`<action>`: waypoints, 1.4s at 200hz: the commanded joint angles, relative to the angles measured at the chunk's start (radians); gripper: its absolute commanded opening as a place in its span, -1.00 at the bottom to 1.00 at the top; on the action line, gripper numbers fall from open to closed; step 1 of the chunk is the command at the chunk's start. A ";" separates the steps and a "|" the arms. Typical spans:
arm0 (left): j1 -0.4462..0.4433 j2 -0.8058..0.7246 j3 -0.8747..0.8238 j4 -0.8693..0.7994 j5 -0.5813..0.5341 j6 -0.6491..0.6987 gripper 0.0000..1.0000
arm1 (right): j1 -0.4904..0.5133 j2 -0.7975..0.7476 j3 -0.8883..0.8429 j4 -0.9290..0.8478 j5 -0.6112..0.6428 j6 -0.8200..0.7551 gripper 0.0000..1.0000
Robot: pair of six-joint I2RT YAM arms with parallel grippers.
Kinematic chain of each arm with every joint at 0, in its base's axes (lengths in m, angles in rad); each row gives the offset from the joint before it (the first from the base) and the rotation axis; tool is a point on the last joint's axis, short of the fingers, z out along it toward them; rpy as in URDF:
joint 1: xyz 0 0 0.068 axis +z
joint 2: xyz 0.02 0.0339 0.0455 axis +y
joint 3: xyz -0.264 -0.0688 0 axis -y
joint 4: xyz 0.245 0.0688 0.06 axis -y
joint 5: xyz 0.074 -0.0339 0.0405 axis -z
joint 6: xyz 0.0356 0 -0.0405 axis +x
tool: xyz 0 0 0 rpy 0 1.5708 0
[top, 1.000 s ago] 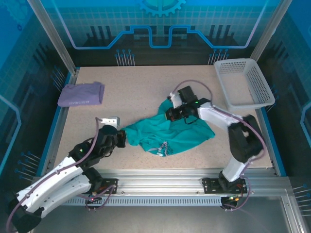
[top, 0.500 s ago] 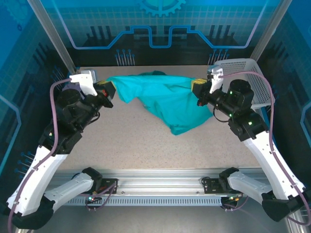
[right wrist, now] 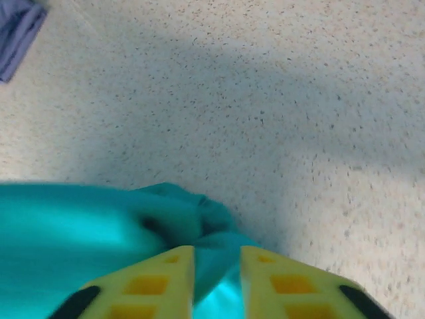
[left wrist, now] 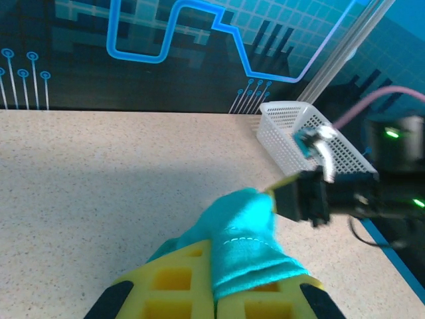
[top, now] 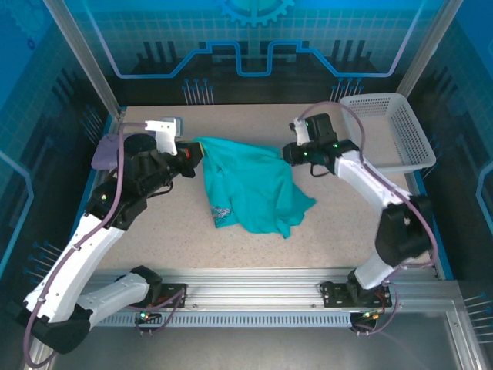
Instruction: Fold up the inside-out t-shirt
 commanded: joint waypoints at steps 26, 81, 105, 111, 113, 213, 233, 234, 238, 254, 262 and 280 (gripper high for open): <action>0.010 -0.014 -0.011 0.003 0.009 0.008 -1.00 | 0.036 -0.126 -0.150 -0.095 -0.025 0.004 0.01; 0.016 0.001 -0.025 0.009 -0.017 0.028 -1.00 | 0.283 -0.407 -0.538 -0.170 0.165 0.142 0.38; 0.017 -0.002 -0.032 0.013 -0.015 0.026 -1.00 | 0.345 -0.364 -0.626 -0.055 0.183 0.206 0.39; 0.018 -0.002 -0.034 0.012 -0.015 0.026 -1.00 | 0.354 -0.341 -0.633 -0.030 0.193 0.209 0.38; 0.018 -0.004 -0.035 0.012 -0.015 0.027 -1.00 | 0.357 -0.330 -0.633 -0.020 0.196 0.209 0.37; 0.169 -0.044 0.081 -0.127 -0.090 0.043 -1.00 | 0.015 -0.618 -0.329 -0.174 -0.303 -0.029 -1.00; 0.253 -0.049 0.135 -0.160 -0.085 0.040 -1.00 | -0.096 -0.614 -0.187 -0.281 -0.498 -0.064 -1.00; 0.258 -0.049 0.137 -0.161 -0.085 0.040 -1.00 | -0.100 -0.614 -0.180 -0.284 -0.506 -0.065 -1.00; 0.276 -0.051 0.145 -0.165 -0.086 0.039 -1.00 | -0.117 -0.611 -0.161 -0.290 -0.539 -0.065 -1.00; 0.345 -0.059 0.162 -0.179 -0.088 0.024 -1.00 | -0.170 -0.593 -0.125 -0.271 -0.643 -0.038 -1.00; 0.372 -0.062 0.161 -0.184 -0.089 0.019 -1.00 | -0.183 -0.574 -0.129 -0.244 -0.667 -0.009 -1.00; 0.388 -0.066 0.133 -0.195 -0.081 0.026 -1.00 | -0.178 -0.489 -0.185 -0.161 -0.679 0.052 -1.00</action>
